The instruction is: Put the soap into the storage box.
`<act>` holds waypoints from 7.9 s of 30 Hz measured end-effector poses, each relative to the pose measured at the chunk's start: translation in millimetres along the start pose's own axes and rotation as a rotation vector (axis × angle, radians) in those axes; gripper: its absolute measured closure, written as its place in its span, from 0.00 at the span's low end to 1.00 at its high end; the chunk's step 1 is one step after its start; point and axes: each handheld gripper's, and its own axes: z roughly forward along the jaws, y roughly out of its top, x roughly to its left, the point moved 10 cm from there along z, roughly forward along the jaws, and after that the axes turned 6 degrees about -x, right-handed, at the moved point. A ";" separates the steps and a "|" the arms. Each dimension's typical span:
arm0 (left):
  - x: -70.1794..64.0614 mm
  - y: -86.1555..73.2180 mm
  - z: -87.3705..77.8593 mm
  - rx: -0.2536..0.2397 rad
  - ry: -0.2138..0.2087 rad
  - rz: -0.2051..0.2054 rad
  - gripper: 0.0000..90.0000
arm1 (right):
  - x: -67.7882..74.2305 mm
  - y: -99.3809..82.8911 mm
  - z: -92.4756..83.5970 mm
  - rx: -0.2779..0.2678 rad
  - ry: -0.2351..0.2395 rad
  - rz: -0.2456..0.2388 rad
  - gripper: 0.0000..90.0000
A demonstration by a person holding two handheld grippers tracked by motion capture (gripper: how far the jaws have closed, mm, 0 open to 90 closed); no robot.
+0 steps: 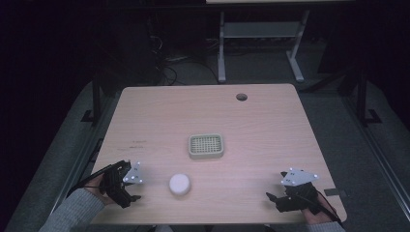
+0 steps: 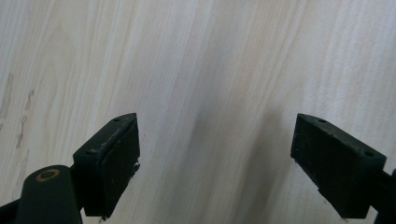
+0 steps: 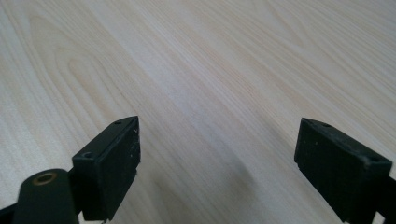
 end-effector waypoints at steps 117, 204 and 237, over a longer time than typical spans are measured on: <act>-20.5 120.4 38.7 0.037 -0.256 0.166 0.17 | 1.2 6.7 -12.0 -0.057 0.003 0.001 0.15; -28.0 113.9 73.0 0.168 -0.313 0.194 0.25 | 0.7 6.8 -13.1 -0.061 0.004 0.005 0.15; -31.5 111.3 69.6 0.165 -0.346 0.185 0.27 | -1.2 6.1 -13.0 -0.063 0.002 0.008 0.15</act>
